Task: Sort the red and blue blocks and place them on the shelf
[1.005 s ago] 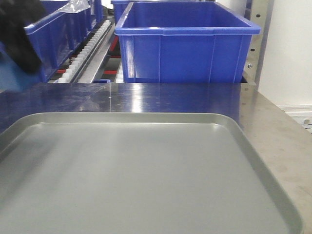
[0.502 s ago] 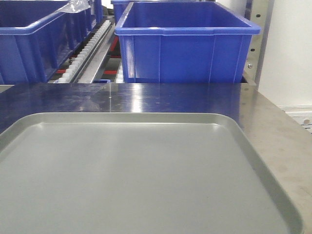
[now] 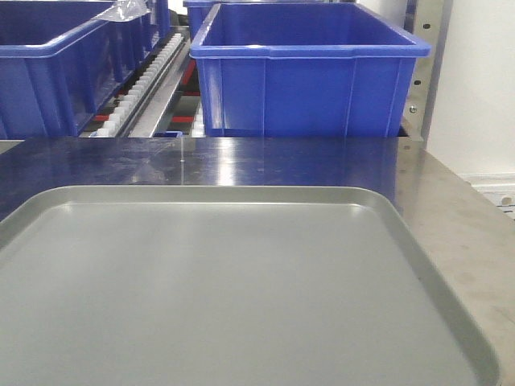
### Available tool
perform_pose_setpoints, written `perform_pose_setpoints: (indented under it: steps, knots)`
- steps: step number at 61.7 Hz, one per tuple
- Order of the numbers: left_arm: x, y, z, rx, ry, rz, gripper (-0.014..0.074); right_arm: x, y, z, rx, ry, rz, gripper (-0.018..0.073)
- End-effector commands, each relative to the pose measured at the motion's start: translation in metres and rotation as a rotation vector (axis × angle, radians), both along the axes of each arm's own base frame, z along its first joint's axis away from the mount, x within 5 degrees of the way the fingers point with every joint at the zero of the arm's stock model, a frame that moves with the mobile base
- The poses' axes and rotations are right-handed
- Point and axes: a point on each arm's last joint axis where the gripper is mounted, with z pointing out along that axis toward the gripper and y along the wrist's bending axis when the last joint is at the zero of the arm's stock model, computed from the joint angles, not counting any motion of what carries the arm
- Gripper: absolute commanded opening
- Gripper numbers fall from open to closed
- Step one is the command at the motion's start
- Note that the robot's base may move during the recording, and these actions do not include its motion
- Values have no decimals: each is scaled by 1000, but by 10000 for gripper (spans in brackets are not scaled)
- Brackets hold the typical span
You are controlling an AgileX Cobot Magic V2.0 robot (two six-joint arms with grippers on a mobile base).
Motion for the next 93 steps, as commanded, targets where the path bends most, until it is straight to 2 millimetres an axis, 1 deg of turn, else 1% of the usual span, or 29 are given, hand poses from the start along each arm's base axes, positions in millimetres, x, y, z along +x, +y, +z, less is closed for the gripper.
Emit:
perform_pose_setpoints:
  steps: [1, 18, 93]
  knots:
    - [1, -1, 11, -8, -105, -13, 125, 4, 0, 17, 4, -118, 1, 49]
    - [0, -1, 0, -10, -132, -25, 125, 4, 0, 17, 4, -118, 1, 49]
    - [0, -1, -1, -2, -132, -26, 125, 4, 0, 17, 4, -118, 1, 49]
